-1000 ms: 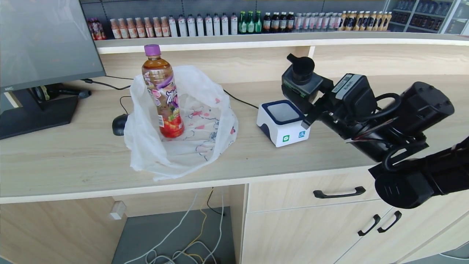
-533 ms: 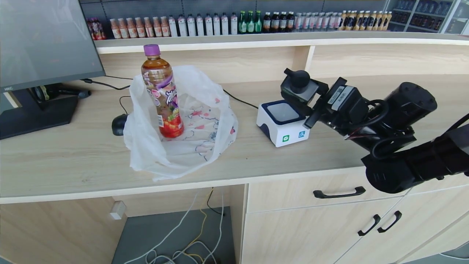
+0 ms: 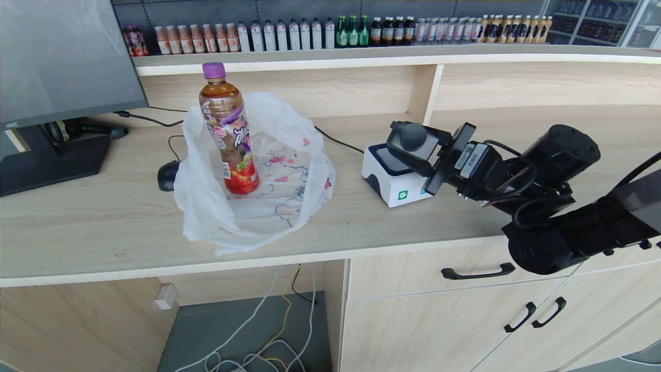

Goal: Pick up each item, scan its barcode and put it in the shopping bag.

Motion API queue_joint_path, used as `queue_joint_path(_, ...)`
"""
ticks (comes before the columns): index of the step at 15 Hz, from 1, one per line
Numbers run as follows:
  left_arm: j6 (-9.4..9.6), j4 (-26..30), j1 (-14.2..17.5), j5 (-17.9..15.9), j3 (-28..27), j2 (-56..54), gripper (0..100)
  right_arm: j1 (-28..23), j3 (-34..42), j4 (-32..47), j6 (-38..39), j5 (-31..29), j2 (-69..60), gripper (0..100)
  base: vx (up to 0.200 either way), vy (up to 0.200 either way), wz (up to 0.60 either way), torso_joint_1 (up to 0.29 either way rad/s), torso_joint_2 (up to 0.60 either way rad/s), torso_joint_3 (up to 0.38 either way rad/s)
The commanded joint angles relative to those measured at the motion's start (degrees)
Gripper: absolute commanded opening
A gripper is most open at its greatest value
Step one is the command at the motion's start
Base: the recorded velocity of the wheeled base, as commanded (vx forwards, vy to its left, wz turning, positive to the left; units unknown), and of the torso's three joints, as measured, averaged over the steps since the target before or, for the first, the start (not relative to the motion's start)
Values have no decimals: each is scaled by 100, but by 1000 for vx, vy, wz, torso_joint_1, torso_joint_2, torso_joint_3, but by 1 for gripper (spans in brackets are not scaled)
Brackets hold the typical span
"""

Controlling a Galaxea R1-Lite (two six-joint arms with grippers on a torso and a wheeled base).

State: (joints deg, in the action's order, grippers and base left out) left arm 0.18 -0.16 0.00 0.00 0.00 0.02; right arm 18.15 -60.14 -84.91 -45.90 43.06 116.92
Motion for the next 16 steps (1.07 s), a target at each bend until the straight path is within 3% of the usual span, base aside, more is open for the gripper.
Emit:
queue_joint_path(1,-1,-2,0,0,0,-2,100,-5,-7,1,-51,115,103,0,0,0,0,0,0,0)
queue_joint_path(16,-1,-2,0,0,0,-2,100,-22,-33,9,-95,221,129,0,0,0,0,0,0,0)
